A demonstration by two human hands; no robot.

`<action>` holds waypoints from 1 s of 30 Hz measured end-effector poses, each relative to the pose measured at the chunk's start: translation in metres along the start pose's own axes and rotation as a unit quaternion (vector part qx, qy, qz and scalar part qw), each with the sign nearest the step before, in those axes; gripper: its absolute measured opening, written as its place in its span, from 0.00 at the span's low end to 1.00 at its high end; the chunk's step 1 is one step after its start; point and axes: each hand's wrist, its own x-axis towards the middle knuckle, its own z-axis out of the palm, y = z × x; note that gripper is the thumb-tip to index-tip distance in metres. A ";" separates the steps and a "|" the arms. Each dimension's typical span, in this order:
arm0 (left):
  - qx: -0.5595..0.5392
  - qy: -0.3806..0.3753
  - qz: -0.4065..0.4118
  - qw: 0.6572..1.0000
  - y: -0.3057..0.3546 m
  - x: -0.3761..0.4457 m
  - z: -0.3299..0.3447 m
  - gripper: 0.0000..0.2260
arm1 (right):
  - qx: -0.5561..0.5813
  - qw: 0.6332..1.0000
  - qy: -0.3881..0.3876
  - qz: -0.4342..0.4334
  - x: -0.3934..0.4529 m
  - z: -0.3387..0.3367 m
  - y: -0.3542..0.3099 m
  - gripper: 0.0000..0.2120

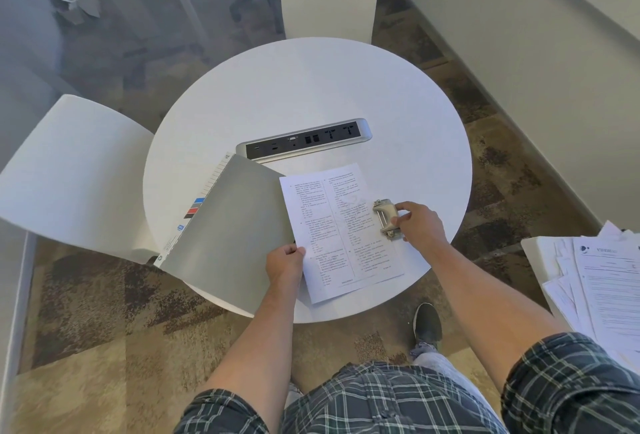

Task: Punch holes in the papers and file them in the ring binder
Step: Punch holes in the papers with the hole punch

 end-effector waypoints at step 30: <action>0.027 -0.005 0.052 0.998 0.035 -0.008 -0.001 0.07 | 0.003 0.993 -0.025 -0.112 -0.030 0.008 0.004 0.21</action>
